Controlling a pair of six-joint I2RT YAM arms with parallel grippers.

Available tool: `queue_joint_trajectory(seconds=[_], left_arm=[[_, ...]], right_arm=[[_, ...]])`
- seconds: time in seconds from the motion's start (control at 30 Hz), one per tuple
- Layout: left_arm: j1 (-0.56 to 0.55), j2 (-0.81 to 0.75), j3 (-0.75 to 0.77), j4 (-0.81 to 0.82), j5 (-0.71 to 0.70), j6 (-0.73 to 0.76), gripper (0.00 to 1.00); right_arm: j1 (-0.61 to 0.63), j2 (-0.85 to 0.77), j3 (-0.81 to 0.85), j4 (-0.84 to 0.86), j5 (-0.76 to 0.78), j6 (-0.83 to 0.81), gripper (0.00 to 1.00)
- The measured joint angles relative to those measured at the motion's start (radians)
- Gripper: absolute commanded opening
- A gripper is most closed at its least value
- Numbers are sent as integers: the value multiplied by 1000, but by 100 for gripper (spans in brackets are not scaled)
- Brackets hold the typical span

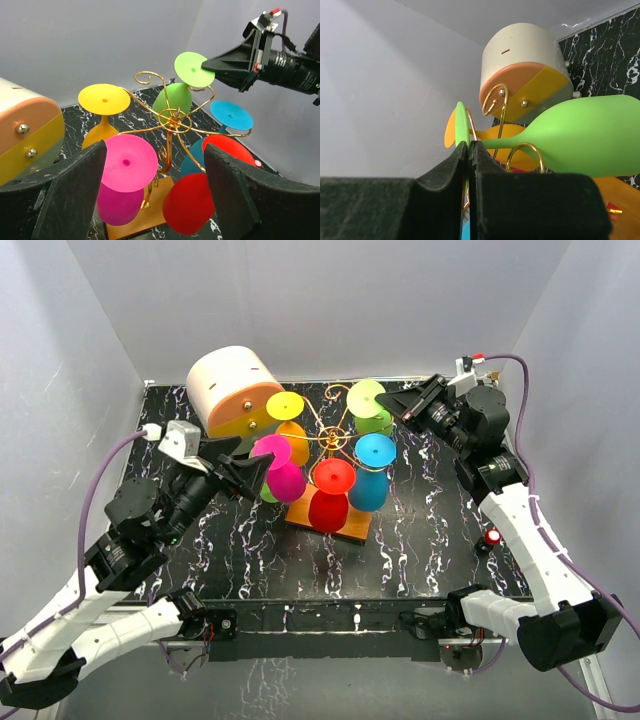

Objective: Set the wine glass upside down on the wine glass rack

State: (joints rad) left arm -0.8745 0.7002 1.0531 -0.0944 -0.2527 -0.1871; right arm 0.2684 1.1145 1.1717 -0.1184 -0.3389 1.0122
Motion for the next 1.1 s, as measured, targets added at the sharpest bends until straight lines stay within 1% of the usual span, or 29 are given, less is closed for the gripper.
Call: queue_joint_trajectory(seconds=[0.23,0.6,1.1], left_arm=[[0,-39,0,7,-22,1,78],[0,-21,0,7,-35,4,79],[0,-14,0,7,-55,4,79]], right_arm=[[3,13,-3,10,-53,10,0],[3,26,-3,8,-72,2,0],[3,-47,-3,-69,-62,-45,0]])
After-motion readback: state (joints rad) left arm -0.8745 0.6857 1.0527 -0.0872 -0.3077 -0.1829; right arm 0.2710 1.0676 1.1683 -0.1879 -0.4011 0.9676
